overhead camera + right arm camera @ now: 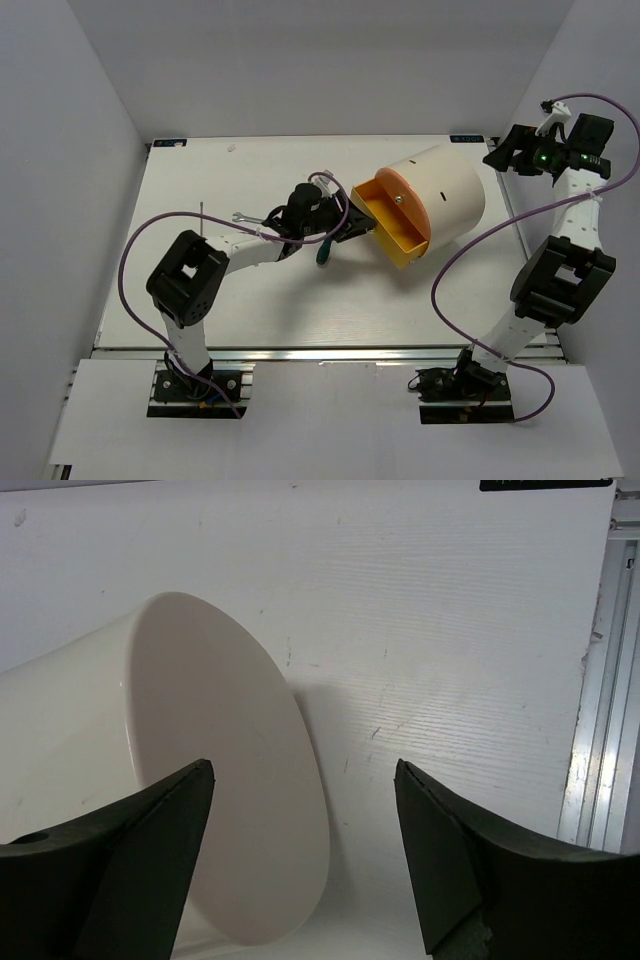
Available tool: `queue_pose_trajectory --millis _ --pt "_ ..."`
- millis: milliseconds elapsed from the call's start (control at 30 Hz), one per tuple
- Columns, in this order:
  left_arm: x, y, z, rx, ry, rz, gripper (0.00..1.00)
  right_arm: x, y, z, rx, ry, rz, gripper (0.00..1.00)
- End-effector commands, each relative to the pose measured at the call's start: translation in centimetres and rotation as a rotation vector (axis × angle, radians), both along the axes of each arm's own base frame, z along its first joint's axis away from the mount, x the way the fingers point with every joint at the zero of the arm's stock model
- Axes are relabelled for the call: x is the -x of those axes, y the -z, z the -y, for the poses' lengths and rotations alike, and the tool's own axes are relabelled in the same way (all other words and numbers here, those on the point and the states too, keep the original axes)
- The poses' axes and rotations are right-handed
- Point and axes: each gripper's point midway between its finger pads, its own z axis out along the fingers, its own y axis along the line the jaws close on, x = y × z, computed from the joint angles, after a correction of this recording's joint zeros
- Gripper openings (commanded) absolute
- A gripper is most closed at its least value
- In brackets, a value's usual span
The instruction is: Sort the tools into containers
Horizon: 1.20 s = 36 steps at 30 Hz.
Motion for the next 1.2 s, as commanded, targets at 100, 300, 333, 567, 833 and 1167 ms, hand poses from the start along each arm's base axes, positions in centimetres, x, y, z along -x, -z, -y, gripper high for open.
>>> queue_pose_trajectory --millis 100,300,333,567,833,1167 --pt "-0.6 -5.2 -0.9 0.027 -0.009 0.104 0.66 -0.4 -6.2 1.7 0.150 0.019 0.164 0.84" --pt "-0.8 -6.1 -5.0 -0.034 -0.099 0.118 0.67 -0.9 -9.5 3.5 0.239 0.064 0.242 0.85" --pt "-0.8 -6.2 -5.8 -0.052 -0.114 0.131 0.68 -0.9 -9.9 3.8 0.248 0.069 0.254 0.85" --pt "-0.5 -6.6 -17.5 -0.464 -0.408 0.177 0.78 2.3 -18.1 0.1 0.435 -0.131 0.609 0.85" --pt "3.3 -8.5 -27.3 -0.659 -0.598 0.208 0.98 13.2 -19.4 -19.3 0.478 -0.928 1.051 0.83" --pt "8.6 -6.5 -30.2 -0.629 -0.655 0.097 0.98 21.9 -5.3 -41.5 0.471 -1.087 0.573 0.35"
